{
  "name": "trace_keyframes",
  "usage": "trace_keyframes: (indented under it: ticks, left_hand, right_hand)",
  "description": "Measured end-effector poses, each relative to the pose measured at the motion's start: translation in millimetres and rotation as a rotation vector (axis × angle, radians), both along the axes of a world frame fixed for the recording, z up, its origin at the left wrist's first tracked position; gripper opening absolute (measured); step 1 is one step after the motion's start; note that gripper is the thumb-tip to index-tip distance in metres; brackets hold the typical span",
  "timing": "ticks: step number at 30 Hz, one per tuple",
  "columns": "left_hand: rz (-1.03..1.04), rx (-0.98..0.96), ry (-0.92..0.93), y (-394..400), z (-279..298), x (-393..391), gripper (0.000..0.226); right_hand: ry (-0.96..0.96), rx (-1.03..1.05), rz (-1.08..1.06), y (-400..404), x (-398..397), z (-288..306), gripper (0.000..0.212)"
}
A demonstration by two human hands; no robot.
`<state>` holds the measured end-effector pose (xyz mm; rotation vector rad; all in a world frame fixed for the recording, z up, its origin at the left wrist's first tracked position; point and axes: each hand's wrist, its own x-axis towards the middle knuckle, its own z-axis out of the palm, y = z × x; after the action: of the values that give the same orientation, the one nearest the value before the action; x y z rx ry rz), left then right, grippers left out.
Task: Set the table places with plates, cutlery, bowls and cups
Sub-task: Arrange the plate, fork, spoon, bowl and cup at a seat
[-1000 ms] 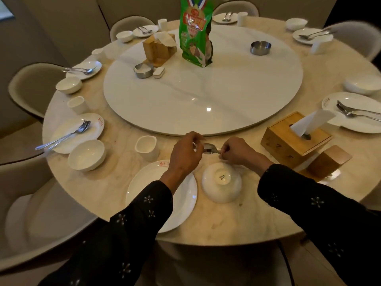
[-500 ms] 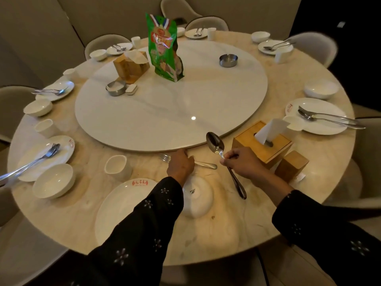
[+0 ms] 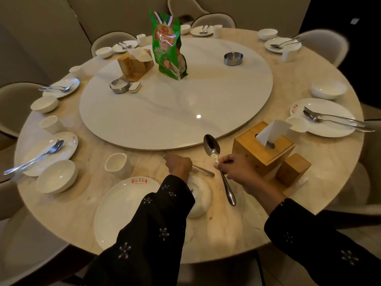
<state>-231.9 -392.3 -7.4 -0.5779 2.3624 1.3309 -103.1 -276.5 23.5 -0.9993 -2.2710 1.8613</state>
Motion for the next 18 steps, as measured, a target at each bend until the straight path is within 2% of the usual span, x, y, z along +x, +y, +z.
trace_keyframes:
  ticks: [3, 7, 10, 13, 18]
  left_hand:
    - [0.223, 0.233, -0.094, -5, -9, -15, 0.06]
    - [0.307, 0.337, -0.082, -14, -1, -5, 0.051]
    - [0.277, 0.397, -0.064, -22, 9, 2, 0.047]
    - [0.215, 0.44, -0.003, -35, 17, 10, 0.027]
    - [0.096, 0.467, 0.102, -63, 32, 19, 0.019]
  right_hand:
    - [-0.003, -0.043, 0.017, -3, -2, 5, 0.018]
    - [0.009, -0.042, 0.009, -6, -5, 10, 0.015]
    - [0.013, -0.023, 0.005, -10, -8, 16, 0.012]
    - [0.015, -0.01, -0.002, -20, -12, 24, 0.011]
    - [0.04, -0.001, -0.013, -52, -11, 35, 0.013]
